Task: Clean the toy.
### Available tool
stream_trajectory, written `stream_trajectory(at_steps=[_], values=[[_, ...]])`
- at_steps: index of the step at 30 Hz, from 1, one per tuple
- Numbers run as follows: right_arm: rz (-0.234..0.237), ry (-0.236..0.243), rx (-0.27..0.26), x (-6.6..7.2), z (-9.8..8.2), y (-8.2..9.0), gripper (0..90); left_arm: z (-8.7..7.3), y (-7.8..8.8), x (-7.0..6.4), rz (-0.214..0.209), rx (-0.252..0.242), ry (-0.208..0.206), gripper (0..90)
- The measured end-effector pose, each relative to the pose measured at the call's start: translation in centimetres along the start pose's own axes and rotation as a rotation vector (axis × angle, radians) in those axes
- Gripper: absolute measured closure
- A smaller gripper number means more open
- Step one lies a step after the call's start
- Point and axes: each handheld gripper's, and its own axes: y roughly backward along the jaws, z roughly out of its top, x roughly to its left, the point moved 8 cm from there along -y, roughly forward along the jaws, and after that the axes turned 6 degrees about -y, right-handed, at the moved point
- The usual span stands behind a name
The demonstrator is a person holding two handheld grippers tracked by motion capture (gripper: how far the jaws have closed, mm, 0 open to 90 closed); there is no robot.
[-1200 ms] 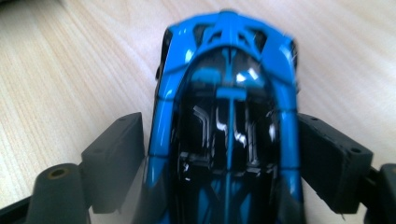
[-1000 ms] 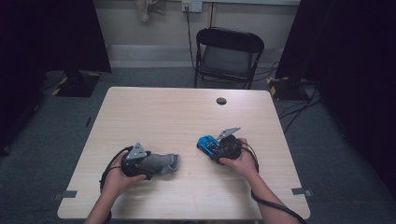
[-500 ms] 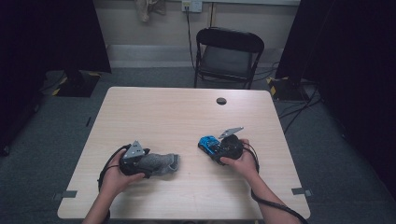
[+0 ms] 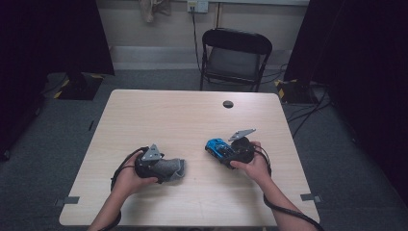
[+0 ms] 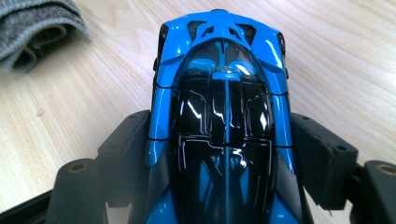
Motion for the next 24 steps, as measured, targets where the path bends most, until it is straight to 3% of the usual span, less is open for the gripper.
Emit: stream_trajectory(at_steps=[4, 6, 7, 9, 11, 13, 16, 18, 19, 21, 22, 24], values=[[0.011, 0.007, 0.005, 0.3, -0.1, 0.1, 26.5, -0.3, -0.3, -0.8, -0.053, -0.019, 0.054, 28.4], [0.013, 0.016, 0.005, 0.5, -0.1, 0.1, 26.5, -0.2, 0.2, -1.5, -0.097, -0.011, 0.074, 52.0], [0.02, 0.02, 0.001, 0.7, 0.0, 0.1, 26.5, -0.2, 0.3, -1.6, -0.096, -0.002, 0.09, 59.9], [0.028, 0.027, 0.001, 1.1, 0.2, 0.0, 26.5, 0.0, 0.5, -1.5, -0.099, 0.025, 0.143, 65.8], [0.037, 0.034, -0.003, 1.6, 0.4, 0.1, 26.5, 0.4, 0.8, -0.8, -0.067, 0.026, 0.172, 68.1], [0.054, 0.042, -0.011, 2.1, 0.6, 0.2, 26.5, 1.1, 1.4, 0.5, -0.016, -0.021, 0.22, 68.4], [0.075, 0.062, -0.016, 2.9, 0.8, 0.4, 26.5, 2.8, 2.8, 3.3, 0.1, -0.078, 0.283, 68.4], [0.084, 0.076, -0.019, 3.5, 1.1, 0.5, 26.5, 3.9, 3.1, 4.6, 0.145, -0.09, 0.324, 68.3], [0.084, 0.076, -0.019, 3.5, 1.1, 0.5, 26.5, 3.9, 3.1, 4.6, 0.145, -0.09, 0.324, 68.3], [0.109, 0.098, -0.032, 4.7, 1.6, 0.5, 26.5, 5.0, 2.8, 5.5, 0.182, -0.099, 0.363, 68.2], [0.119, 0.103, -0.033, 5.0, 1.7, 0.5, 26.5, 5.6, 2.3, 6.0, 0.177, -0.121, 0.428, 68.3], [0.132, 0.116, -0.04, 5.8, 2.0, 0.5, 26.5, 6.3, 1.4, 6.1, 0.172, -0.135, 0.453, 68.3]])
